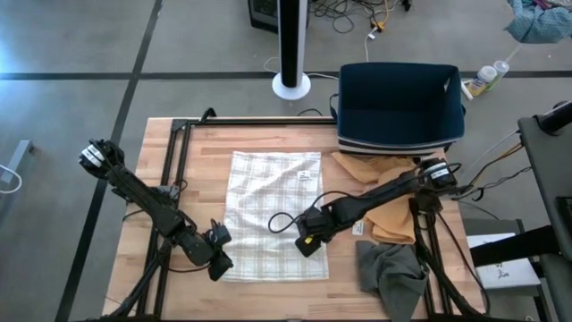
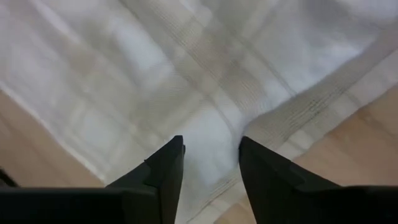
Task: Fold towel
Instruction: Fold the white towel
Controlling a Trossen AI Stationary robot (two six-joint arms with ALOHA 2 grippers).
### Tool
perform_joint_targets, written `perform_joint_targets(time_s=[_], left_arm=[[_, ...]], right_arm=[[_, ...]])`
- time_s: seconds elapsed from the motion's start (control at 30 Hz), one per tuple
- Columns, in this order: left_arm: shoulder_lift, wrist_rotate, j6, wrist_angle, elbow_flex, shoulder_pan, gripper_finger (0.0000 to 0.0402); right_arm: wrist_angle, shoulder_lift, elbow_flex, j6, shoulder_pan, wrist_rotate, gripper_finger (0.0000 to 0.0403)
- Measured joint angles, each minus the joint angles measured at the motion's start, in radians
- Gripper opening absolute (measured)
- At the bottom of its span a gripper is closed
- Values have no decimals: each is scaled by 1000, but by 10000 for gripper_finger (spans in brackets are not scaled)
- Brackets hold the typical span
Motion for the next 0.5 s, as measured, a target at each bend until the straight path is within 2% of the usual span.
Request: perform_joint_targets(time_s=[0.33,0.5], left_arm=[[0,1,-60,19,0,-1,75],[0,1,-49,47,0,-1,75]], right_arm=[[-9,-29,-6,11,19,39,155],[-17,-67,-8,63,64,131,154]])
